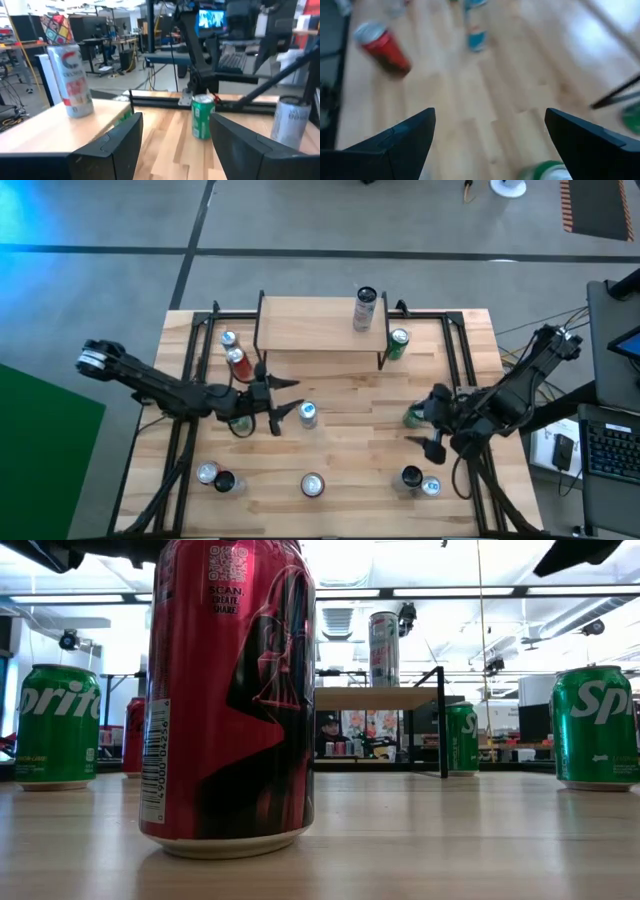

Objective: Place canned beverage on shelf
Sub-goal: Put the right white pink soda can on the shelf aligned with the other white pink soda can

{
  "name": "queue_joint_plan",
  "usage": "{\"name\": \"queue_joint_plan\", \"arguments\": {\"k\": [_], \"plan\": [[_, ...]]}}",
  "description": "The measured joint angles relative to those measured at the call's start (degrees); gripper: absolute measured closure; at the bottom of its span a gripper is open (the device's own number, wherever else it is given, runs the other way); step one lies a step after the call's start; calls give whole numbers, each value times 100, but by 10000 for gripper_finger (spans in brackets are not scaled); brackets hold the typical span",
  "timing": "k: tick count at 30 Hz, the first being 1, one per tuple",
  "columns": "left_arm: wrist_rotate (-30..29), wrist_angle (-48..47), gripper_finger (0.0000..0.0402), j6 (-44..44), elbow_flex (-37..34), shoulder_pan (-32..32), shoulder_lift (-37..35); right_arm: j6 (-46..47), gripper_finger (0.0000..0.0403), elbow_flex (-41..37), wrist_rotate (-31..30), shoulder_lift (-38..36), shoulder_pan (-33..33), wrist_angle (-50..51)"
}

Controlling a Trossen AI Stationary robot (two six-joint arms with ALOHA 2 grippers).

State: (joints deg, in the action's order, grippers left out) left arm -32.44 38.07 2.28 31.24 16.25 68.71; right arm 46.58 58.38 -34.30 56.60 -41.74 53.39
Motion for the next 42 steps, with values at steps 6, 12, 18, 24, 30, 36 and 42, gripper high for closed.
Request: {"name": "queue_joint_plan", "arguments": {"k": [6, 12, 18, 24, 30, 36, 42], "plan": [[2, 712, 187, -125, 0, 41, 377, -664, 37, 12, 840, 304, -406, -149], [3, 977, 187, -135, 0, 140, 511, -477, 37, 42, 912, 625, -631, -421], [4, 978, 187, -356, 0, 167, 614, -414, 37, 45, 1327, 949, -832, -1049], [3, 1018, 187, -501, 0, 167, 647, -157, 37, 47, 1334, 1421, -890, -1052], [3, 1135, 187, -649, 0, 167, 753, -109, 37, 47, 1503, 1788, -902, -1084], [3, 1548, 187, -637, 0, 167, 965, -50, 43, 47, 1481, 1885, -900, -1086], [1, 1746, 187, -607, 0, 167, 1095, 8, 115, 47, 1413, 1704, -900, -1084]]}}
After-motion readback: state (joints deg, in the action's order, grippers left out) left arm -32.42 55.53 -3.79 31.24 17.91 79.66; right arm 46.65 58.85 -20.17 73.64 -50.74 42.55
